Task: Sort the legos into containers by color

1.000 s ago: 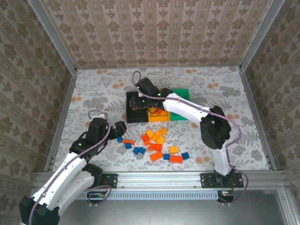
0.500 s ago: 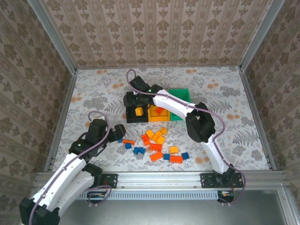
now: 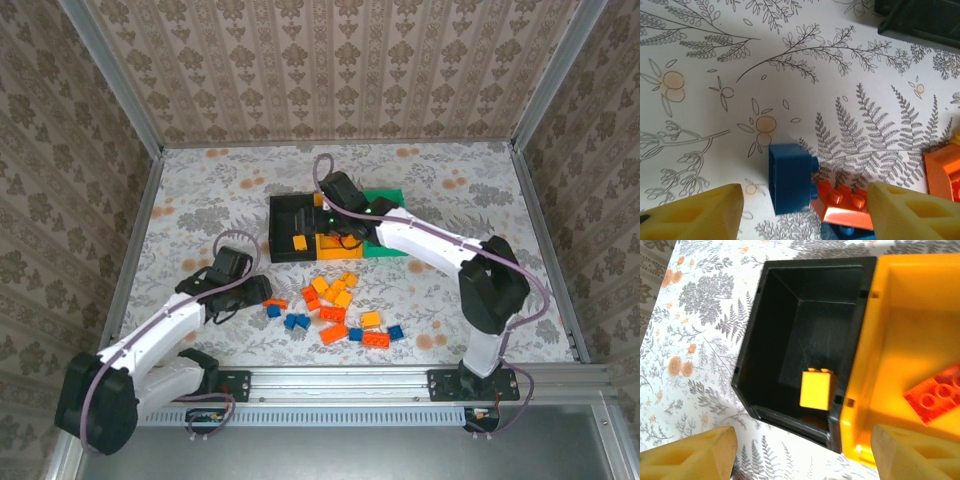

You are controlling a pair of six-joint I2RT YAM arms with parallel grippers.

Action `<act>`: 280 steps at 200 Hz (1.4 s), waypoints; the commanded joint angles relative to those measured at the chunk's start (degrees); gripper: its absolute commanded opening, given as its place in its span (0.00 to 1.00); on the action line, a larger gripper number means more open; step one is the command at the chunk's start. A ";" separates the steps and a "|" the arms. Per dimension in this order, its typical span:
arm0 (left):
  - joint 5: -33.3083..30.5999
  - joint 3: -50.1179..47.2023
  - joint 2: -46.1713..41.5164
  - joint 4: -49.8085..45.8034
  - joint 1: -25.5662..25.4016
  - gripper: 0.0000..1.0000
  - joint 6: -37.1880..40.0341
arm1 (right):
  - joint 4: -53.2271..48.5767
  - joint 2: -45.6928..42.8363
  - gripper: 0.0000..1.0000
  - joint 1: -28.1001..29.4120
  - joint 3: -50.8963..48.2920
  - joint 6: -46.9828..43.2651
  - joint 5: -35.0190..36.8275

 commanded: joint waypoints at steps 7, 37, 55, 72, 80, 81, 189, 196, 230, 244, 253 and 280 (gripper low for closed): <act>-0.56 -0.62 2.72 4.60 0.42 0.61 1.45 | 2.63 -6.89 0.73 -0.48 -7.08 0.86 1.58; -2.81 -0.71 7.10 4.50 0.95 0.53 2.10 | 4.00 -12.99 0.72 -0.69 -14.74 2.16 1.67; -3.06 -0.76 9.83 5.12 1.13 0.46 2.33 | 4.00 -15.55 0.73 -1.08 -17.76 2.69 2.06; -2.54 -0.79 11.28 5.94 1.08 0.34 2.15 | 3.79 -17.94 0.73 -1.99 -20.07 3.07 2.81; -2.34 -0.65 11.40 6.03 1.09 0.29 2.11 | 3.50 -18.97 0.72 -2.59 -20.95 3.23 3.03; -2.33 -0.64 11.40 5.97 1.10 0.29 2.04 | 3.48 -19.06 0.73 -2.63 -21.09 3.29 3.06; 0.57 29.24 20.33 4.29 -11.65 0.05 6.42 | -1.89 -36.85 0.72 -13.54 -37.29 5.01 7.87; 1.12 32.74 23.89 4.97 -13.06 0.05 6.98 | -2.47 -37.95 0.72 -13.81 -38.39 5.07 8.33; 4.01 51.03 40.82 5.78 -17.84 0.03 9.88 | -5.32 -42.95 0.72 -15.11 -42.76 5.72 8.96; 5.12 58.04 46.82 5.13 -19.03 0.02 10.88 | -6.24 -44.80 0.72 -15.37 -44.16 5.86 9.01; 6.05 62.31 50.18 4.55 -19.51 0.02 11.18 | -6.89 -45.94 0.72 -15.54 -44.86 5.99 9.12; 7.81 72.07 58.65 2.50 -20.23 0.02 11.42 | -8.45 -48.81 0.72 -16.03 -46.22 5.73 9.27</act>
